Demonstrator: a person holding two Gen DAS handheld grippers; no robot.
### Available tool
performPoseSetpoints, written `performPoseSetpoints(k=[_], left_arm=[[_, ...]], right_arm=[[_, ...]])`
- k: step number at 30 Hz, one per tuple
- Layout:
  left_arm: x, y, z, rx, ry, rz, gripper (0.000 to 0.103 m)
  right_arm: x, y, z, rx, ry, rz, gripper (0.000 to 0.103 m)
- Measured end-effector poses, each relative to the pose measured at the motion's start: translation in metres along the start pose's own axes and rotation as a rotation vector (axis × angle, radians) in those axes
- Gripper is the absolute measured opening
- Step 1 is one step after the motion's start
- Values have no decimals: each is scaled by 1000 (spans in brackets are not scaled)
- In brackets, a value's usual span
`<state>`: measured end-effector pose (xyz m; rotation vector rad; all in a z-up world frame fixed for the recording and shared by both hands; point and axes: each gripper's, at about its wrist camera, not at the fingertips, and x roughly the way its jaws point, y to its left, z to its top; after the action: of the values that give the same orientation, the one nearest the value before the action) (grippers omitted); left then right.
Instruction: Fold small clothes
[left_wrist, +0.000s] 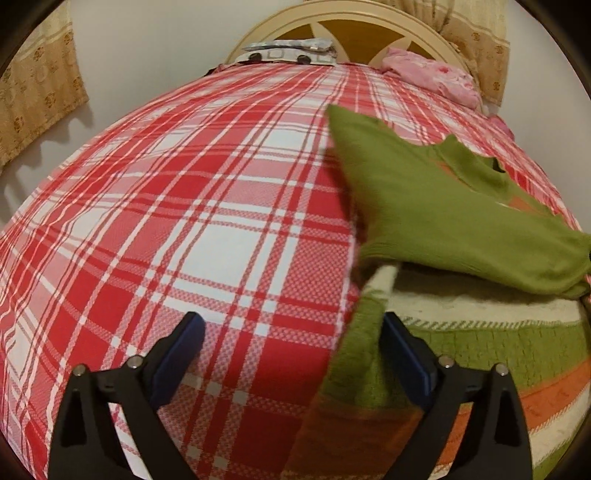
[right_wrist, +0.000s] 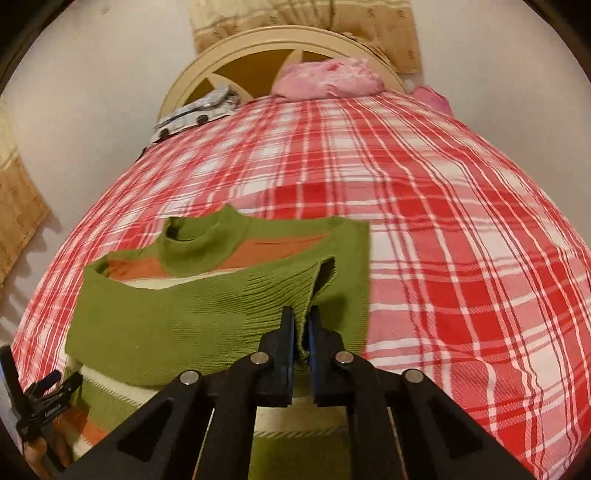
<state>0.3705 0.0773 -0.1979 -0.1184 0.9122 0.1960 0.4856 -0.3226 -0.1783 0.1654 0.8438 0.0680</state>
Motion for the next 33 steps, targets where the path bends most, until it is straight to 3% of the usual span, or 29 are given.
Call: performPoseSetpoints(k=[7, 10, 12, 16, 18, 20, 24, 26, 29, 32, 33], left_arm=[[0, 7, 1, -37, 4, 13, 101], [-6, -7, 7, 36, -26, -2, 101], [-5, -17, 14, 94, -42, 31, 101], [17, -3, 28, 34, 32, 55, 103], [22, 18, 27, -71, 60, -24, 103], [18, 24, 25, -103, 41, -53, 103], [13, 21, 19, -105, 12, -43, 103], [14, 18, 18, -89, 13, -29, 103], [11, 16, 18, -54, 7, 1, 103], [13, 10, 20, -24, 14, 20, 103], [15, 11, 21, -27, 18, 18, 103]], right_arm=[[24, 0, -17, -96, 43, -66, 7], [23, 1, -17, -122, 58, -69, 9], [24, 3, -18, -148, 67, -77, 9], [32, 3, -22, -154, 88, -88, 10], [32, 3, -23, -153, 83, -88, 10], [32, 2, -24, -147, 81, -82, 10], [27, -1, -23, -139, 67, -93, 10], [21, -1, -22, -139, 51, -115, 16], [5, 2, -19, -138, -16, -150, 16], [-8, 17, -16, -159, -60, -81, 17], [-9, 28, -16, -191, -56, -53, 22]])
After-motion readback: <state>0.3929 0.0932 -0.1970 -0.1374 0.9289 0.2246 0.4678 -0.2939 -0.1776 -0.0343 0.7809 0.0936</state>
